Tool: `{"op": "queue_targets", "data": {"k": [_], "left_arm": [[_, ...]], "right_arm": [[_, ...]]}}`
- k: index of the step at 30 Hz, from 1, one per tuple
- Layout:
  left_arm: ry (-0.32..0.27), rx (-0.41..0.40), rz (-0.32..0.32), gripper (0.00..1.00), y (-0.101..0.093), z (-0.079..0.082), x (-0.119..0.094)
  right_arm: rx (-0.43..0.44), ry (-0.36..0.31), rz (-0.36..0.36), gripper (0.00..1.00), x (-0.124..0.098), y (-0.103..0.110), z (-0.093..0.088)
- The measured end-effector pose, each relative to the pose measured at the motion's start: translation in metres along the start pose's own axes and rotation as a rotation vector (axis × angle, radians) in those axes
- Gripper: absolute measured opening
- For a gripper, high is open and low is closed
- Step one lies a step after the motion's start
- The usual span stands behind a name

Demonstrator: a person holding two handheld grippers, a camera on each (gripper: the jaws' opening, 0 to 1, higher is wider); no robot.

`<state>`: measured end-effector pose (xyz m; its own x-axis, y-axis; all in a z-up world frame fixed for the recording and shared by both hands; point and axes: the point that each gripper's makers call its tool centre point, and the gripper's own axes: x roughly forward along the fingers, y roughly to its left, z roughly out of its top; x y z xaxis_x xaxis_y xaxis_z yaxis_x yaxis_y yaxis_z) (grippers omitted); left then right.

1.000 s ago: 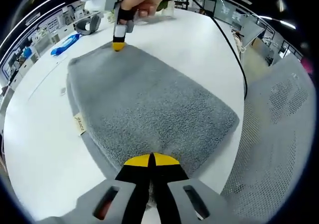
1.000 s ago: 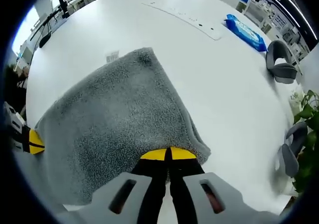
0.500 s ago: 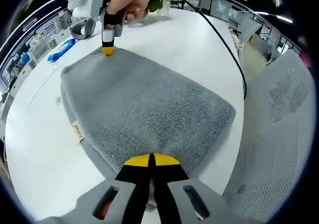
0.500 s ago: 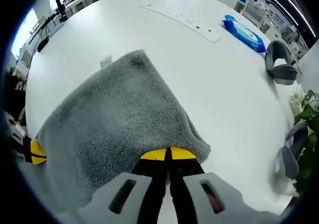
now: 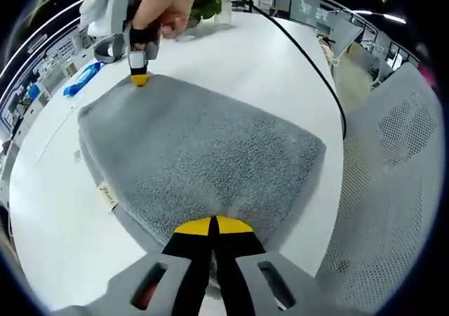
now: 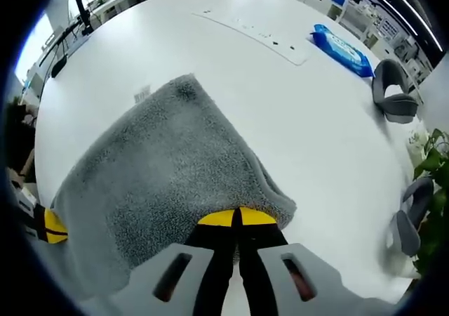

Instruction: Fold the towel on the table until its edges align and the towel forms a compact rectangular stack.

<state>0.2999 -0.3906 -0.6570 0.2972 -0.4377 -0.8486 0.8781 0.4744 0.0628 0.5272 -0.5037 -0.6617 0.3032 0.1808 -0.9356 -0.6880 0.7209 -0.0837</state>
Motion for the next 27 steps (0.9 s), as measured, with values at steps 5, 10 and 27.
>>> {"op": "queue_targets", "data": {"k": [5,10,27], "left_arm": [[-0.008,-0.001,-0.002,0.00,-0.001,0.004,0.002],[-0.009,0.064,0.022,0.00,-0.003,0.009,0.005],[-0.013,0.073,0.059,0.00,-0.001,0.014,0.008]], "right_arm": [[0.005,-0.014,0.000,0.00,0.002,-0.002,0.005],[0.003,-0.018,-0.011,0.00,0.005,-0.004,0.011],[0.008,-0.025,-0.047,0.00,0.007,-0.008,0.016]]}}
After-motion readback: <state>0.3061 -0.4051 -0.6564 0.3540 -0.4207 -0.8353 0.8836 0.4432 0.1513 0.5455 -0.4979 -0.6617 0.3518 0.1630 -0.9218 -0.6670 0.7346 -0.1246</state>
